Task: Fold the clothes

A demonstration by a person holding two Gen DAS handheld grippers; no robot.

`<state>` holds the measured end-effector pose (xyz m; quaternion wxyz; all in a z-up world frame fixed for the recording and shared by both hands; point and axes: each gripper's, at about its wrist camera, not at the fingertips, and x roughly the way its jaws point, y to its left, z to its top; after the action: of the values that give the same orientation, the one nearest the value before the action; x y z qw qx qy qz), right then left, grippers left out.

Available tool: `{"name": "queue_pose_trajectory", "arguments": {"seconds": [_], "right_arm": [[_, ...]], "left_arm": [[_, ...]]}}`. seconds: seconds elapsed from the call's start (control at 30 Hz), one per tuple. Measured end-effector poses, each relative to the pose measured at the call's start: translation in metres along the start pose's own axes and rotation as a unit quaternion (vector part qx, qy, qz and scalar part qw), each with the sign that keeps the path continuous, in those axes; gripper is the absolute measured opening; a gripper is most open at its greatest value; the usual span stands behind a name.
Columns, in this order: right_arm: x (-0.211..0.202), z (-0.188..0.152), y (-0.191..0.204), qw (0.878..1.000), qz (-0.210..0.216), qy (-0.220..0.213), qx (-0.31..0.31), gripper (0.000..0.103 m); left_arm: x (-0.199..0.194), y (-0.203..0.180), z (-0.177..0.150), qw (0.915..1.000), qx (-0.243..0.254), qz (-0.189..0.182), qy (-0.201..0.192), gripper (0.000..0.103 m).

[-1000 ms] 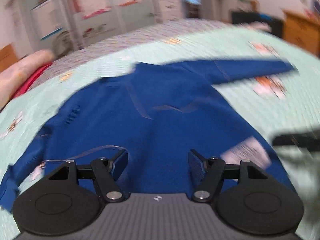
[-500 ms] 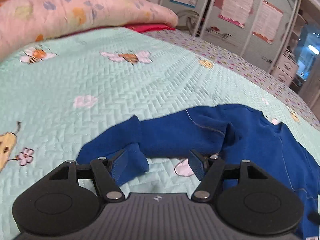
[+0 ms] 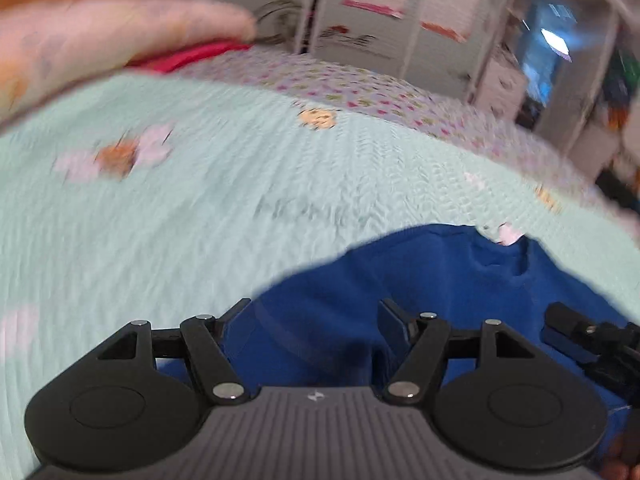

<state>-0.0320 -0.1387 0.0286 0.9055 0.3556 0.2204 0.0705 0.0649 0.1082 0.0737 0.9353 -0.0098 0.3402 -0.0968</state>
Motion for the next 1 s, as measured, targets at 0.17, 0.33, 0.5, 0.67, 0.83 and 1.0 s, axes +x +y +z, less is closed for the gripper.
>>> {"name": "queue_pose_trajectory", "arguments": {"seconds": [0.17, 0.33, 0.5, 0.67, 0.83, 1.0], "right_arm": [[0.021, -0.024, -0.035, 0.999, 0.020, -0.021, 0.037, 0.045], [0.027, -0.026, -0.059, 0.994, 0.080, -0.018, 0.077, 0.052], [0.030, -0.024, -0.053, 0.994, 0.089, -0.007, 0.059, 0.055], [0.028, -0.025, -0.048, 0.996, 0.082, -0.006, 0.046, 0.056], [0.027, -0.026, -0.038, 0.997, 0.080, 0.004, 0.004, 0.063], [0.025, -0.024, -0.042, 0.997, 0.082, 0.009, 0.010, 0.063]], "left_arm": [[0.058, -0.018, 0.016, 0.9964, 0.084, 0.010, -0.003, 0.071], [0.078, -0.020, 0.018, 0.9924, 0.121, -0.025, -0.003, 0.071], [0.093, -0.028, 0.014, 0.9860, 0.161, -0.039, 0.018, 0.071], [0.106, -0.021, 0.013, 0.9873, 0.143, -0.055, 0.041, 0.069], [0.101, -0.037, 0.015, 0.9834, 0.164, -0.058, 0.053, 0.030], [0.100, -0.043, 0.019, 0.9808, 0.179, -0.044, 0.064, 0.025]]}}
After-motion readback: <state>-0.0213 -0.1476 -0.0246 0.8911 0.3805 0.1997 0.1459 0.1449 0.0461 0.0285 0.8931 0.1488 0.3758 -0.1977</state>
